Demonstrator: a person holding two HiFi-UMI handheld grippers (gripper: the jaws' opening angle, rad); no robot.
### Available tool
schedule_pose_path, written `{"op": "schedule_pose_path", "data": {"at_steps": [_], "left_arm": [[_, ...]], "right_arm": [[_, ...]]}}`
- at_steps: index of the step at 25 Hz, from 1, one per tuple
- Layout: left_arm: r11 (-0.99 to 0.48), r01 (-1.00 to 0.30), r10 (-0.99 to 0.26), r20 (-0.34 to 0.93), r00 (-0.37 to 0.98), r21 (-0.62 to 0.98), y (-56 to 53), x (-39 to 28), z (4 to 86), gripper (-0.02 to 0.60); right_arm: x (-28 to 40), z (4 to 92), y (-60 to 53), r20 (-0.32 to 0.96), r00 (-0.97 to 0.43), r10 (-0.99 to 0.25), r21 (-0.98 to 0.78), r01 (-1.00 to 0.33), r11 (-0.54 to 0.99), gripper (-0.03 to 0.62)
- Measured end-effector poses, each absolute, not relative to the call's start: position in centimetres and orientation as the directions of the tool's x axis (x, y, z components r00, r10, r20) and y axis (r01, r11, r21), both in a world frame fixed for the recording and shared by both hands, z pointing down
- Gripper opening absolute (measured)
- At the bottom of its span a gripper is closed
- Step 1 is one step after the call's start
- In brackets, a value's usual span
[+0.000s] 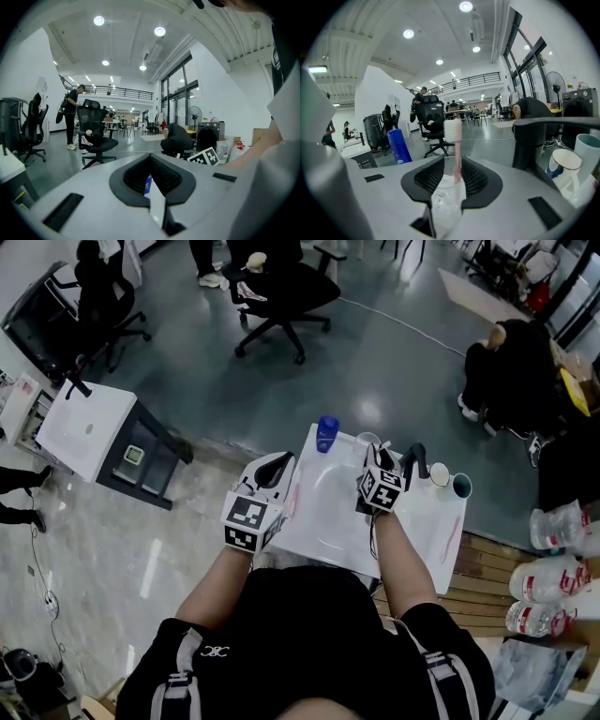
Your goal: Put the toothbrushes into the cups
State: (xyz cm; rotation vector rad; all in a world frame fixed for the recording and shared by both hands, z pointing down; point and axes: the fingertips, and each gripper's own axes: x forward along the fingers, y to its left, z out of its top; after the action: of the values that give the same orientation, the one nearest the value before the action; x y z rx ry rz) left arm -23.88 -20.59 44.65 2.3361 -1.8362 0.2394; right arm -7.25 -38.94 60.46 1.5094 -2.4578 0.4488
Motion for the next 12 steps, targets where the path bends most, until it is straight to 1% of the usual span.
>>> {"op": "schedule_pose_path", "data": {"at_steps": [3,5,8,12], "left_arm": [[-0.235,-0.972,-0.946,0.223,0.235,0.026,-20.2,-23.7,44.5,0.012],[-0.237,-0.971,-0.946,0.221,0.237,0.025,-20.0,-23.5,44.2,0.012],[-0.243,-0.97,-0.946,0.216,0.243,0.026,-19.8,-23.2,44.1,0.012],[-0.257,-0.966,-0.943,0.21,0.258,0.033,-19.6,-22.6,44.0,0.012]], "right_arm": [[-7.4,59.8,-38.5,0.327,-0.463,-0.824,-0.149,-0.886,0.439,0.195],[-7.1,58.9,-38.3,0.309,-0.447,-0.839,-0.124,-0.894,0.431,0.233],[-6.6,57.2,-38.4,0.277,-0.422,-0.863,-0.105,-0.906,0.409,0.258],[-6.1,54.1,-37.8,0.214,-0.42,-0.882,-0.109,-0.907,0.406,0.258]]}}
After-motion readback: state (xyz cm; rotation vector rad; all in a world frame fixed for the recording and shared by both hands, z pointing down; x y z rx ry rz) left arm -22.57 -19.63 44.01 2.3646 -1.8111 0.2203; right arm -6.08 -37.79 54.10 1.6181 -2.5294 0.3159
